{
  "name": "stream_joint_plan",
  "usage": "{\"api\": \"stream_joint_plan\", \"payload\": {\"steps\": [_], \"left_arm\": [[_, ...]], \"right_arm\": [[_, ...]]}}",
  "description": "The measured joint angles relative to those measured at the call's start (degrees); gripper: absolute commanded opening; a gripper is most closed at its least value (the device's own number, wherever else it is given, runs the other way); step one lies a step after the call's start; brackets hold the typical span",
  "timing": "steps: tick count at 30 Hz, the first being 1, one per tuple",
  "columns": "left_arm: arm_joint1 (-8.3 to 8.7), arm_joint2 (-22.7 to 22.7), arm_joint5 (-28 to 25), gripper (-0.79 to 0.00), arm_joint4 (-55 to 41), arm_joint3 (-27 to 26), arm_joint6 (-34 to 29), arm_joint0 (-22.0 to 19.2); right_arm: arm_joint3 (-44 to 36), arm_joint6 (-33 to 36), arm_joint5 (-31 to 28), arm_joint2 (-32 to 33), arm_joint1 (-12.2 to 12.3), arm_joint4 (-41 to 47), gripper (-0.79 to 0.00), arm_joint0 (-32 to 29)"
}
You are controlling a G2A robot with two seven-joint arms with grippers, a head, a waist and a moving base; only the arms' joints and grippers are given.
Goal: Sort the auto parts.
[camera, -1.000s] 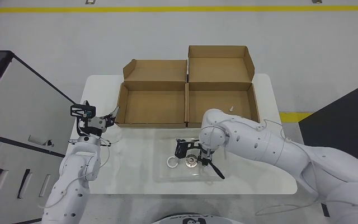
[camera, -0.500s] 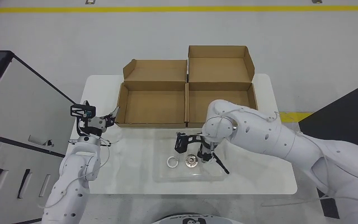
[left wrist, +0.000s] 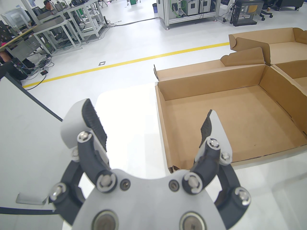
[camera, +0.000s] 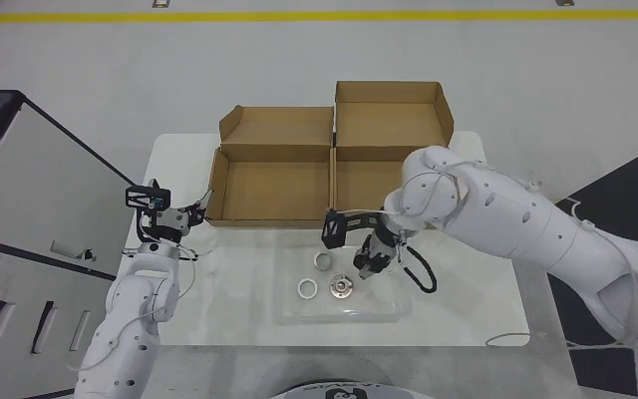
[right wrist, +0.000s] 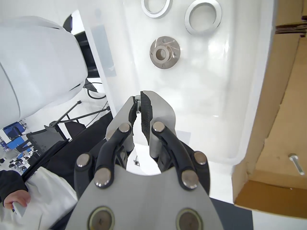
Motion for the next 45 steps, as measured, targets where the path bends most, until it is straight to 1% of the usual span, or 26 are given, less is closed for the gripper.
{"api": "stream_joint_plan", "payload": {"steps": [4, 11, 16, 22, 25, 31, 36, 39, 45], "left_arm": [[0.0, 0.0, 0.0, 0.0, 0.0, 0.0, 0.0, 0.0], [0.0, 0.0, 0.0, 0.0, 0.0, 0.0, 0.0, 0.0], [0.0, 0.0, 0.0, 0.0, 0.0, 0.0, 0.0, 0.0], [0.0, 0.0, 0.0, 0.0, 0.0, 0.0, 0.0, 0.0], [0.0, 0.0, 0.0, 0.0, 0.0, 0.0, 0.0, 0.0], [0.0, 0.0, 0.0, 0.0, 0.0, 0.0, 0.0, 0.0], [0.0, 0.0, 0.0, 0.0, 0.0, 0.0, 0.0, 0.0], [0.0, 0.0, 0.0, 0.0, 0.0, 0.0, 0.0, 0.0], [0.0, 0.0, 0.0, 0.0, 0.0, 0.0, 0.0, 0.0]], "right_arm": [[0.61, -2.55, -2.54, 3.06, 3.35, 4.78, -0.785, -1.13], [0.58, -7.77, -7.77, 8.16, 8.19, 13.57, -0.785, -4.77], [-0.11, -11.85, -11.85, 11.03, 10.91, 19.57, -0.785, -7.47], [-3.37, -17.43, -17.46, 13.04, 13.69, 25.4, -0.785, -10.06], [-4.83, -20.25, -20.28, 12.9, 14.46, 27.69, -0.785, -10.8], [-5.8, -27.98, -28.0, 11.63, 15.77, 32.0, -0.785, -11.1], [-6.23, -35.74, -35.58, 8.37, 16.5, 33.94, -0.785, -10.26], [-6.76, -36.1, -36.08, 7.57, 16.6, 35.68, -0.785, -9.68], [-6.74, -35.94, -35.97, 7.64, 16.59, 35.5, -0.785, -9.72]]}}
